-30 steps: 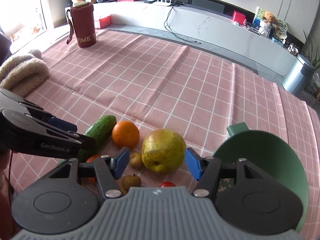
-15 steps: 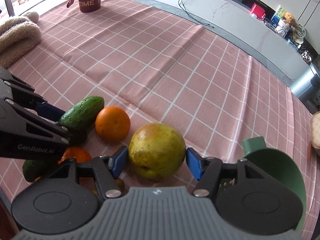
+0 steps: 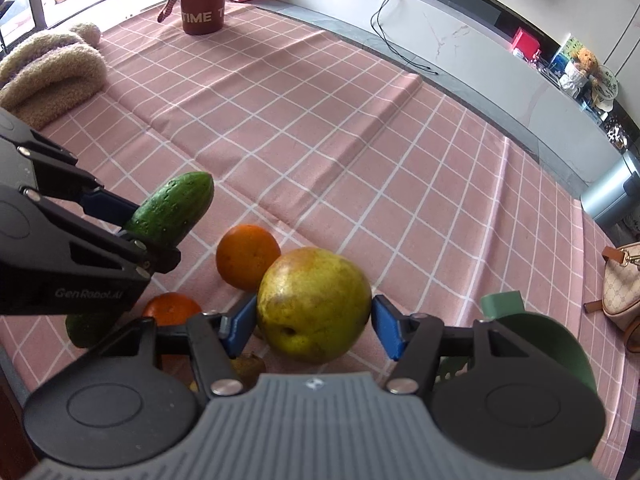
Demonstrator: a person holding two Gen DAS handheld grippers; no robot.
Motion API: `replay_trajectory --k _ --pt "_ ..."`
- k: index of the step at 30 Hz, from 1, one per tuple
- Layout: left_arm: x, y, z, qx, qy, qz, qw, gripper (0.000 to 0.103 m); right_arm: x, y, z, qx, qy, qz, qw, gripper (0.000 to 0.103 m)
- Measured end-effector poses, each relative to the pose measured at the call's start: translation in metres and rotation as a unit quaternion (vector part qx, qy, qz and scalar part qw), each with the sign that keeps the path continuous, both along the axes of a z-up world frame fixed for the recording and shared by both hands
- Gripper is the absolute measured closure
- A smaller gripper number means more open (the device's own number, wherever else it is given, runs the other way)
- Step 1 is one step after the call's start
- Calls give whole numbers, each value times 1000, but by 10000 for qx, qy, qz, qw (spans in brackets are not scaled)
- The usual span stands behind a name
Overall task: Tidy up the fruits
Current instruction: 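Carry the pear with the right tool while the left tool carries the cucumber into the colander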
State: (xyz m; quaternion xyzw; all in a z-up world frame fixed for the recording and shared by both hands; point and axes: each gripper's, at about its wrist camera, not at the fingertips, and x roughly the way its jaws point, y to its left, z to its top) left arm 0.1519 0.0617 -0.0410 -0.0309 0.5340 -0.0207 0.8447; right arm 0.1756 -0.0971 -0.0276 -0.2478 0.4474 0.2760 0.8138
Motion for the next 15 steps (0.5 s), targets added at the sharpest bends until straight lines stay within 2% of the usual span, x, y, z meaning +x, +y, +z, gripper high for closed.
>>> replay_trajectory --k 10,15 --pt "-32 -8 68 85 -855 66 9963 63 -31 -6 48 203 -246 418 9986 44" --pt "-40 -26 102 -321 -1209 -73 9921 63 -46 -24 78 167 -385 652 9970 44"
